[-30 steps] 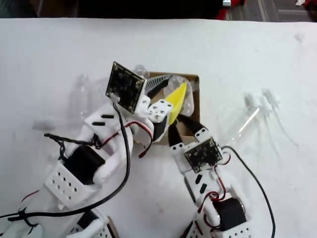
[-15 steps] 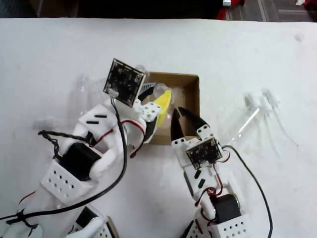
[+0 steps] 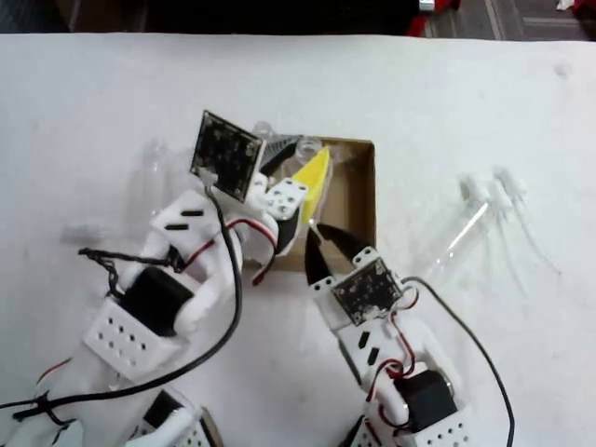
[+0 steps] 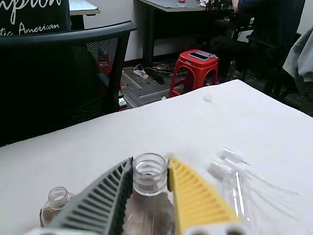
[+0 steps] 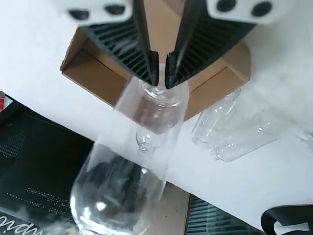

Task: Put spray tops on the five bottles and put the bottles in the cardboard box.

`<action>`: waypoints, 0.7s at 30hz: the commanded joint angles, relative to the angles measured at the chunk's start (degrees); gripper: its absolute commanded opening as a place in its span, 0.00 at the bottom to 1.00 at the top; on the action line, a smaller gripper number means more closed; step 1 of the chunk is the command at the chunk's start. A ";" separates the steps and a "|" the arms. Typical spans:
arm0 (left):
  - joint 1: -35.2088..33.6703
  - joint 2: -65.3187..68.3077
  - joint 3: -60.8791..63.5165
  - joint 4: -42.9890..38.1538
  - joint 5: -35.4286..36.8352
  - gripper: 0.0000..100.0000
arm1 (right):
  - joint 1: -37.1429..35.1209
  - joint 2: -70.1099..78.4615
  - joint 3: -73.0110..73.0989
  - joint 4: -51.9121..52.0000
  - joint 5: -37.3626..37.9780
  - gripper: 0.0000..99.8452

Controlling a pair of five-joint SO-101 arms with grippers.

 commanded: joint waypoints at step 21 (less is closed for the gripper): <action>4.00 -1.01 0.00 5.71 -2.20 0.05 | 11.03 -0.22 7.91 -21.05 0.53 0.02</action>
